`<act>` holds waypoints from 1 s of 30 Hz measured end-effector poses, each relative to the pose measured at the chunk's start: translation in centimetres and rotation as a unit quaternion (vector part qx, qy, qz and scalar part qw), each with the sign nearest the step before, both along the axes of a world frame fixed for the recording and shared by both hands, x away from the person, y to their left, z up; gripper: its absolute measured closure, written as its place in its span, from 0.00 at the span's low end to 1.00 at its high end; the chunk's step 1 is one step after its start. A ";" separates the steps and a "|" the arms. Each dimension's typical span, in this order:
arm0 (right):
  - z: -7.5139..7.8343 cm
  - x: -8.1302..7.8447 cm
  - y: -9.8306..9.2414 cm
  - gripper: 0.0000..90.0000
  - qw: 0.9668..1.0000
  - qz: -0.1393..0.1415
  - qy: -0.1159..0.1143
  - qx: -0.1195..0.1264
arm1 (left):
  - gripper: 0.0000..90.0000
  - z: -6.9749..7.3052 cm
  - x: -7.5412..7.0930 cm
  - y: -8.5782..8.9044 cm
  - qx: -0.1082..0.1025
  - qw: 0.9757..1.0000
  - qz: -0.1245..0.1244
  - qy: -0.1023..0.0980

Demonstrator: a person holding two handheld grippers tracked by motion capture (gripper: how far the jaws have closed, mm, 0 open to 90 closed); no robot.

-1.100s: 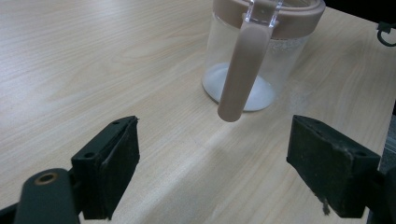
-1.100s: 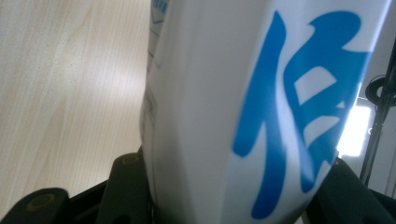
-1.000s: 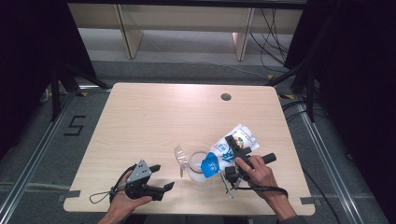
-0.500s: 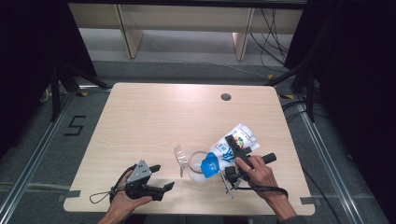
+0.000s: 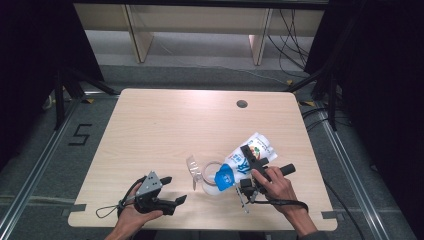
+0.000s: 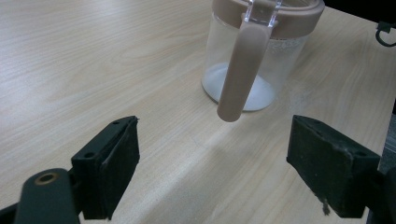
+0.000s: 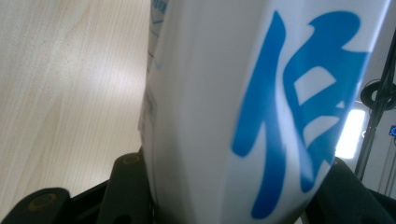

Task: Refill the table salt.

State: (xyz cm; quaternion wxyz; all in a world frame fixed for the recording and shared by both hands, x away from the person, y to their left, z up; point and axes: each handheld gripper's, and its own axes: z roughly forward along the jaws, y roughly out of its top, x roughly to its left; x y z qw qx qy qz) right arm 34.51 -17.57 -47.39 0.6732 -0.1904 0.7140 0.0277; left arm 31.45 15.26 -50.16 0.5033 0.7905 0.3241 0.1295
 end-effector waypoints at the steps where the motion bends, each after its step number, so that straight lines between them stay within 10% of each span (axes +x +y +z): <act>1: -0.2 0.0 -0.1 0.60 1.000 -0.002 0.003 0.011 | 0.18 0.0 0.0 0.0 0.000 1.000 0.000 0.000; 30: 0.0 0.1 0.1 0.63 1.000 0.003 0.000 0.003 | 0.18 0.0 0.0 0.0 0.001 1.000 -0.001 0.000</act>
